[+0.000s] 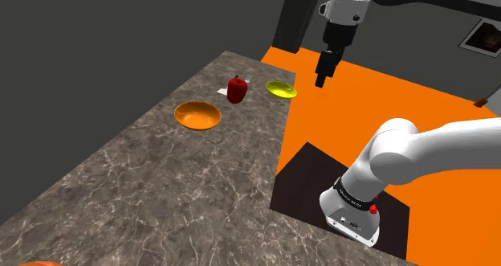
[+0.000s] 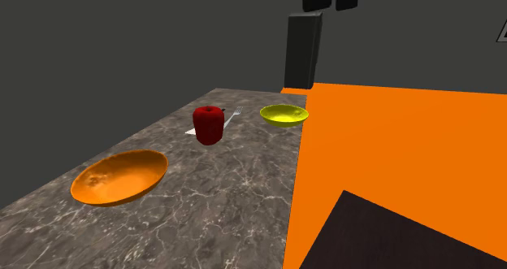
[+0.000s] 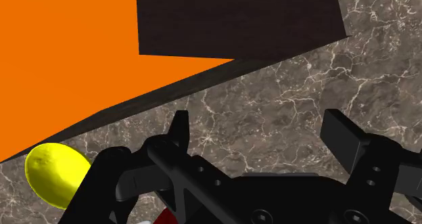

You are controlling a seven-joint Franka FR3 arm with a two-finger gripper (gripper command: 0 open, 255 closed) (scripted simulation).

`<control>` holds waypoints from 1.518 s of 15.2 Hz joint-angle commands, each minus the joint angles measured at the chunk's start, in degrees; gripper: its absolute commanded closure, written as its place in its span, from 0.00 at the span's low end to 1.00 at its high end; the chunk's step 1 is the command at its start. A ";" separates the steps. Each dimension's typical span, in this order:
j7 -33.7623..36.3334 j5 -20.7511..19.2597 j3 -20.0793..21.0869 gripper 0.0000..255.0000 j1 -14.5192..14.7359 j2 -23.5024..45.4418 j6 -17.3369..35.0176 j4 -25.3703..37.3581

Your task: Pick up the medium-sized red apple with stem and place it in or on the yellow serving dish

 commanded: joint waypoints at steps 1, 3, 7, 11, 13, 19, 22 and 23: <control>0.00 0.00 0.00 0.00 0.00 0.00 0.00 0.00; 1.52 0.33 -0.05 0.00 -0.80 3.76 3.61 0.45; 4.42 0.85 -0.28 0.00 -2.31 11.65 10.32 2.27; 7.12 1.30 -0.65 0.00 -3.70 19.84 16.17 5.27; 8.39 1.51 -0.90 0.00 -4.34 23.98 18.74 7.18; 11.84 2.27 -1.97 0.00 -6.01 36.41 24.95 14.47; 13.34 2.82 -2.64 0.00 -6.75 42.58 27.20 18.94; 13.80 3.03 -2.88 0.00 -7.00 44.63 27.83 20.55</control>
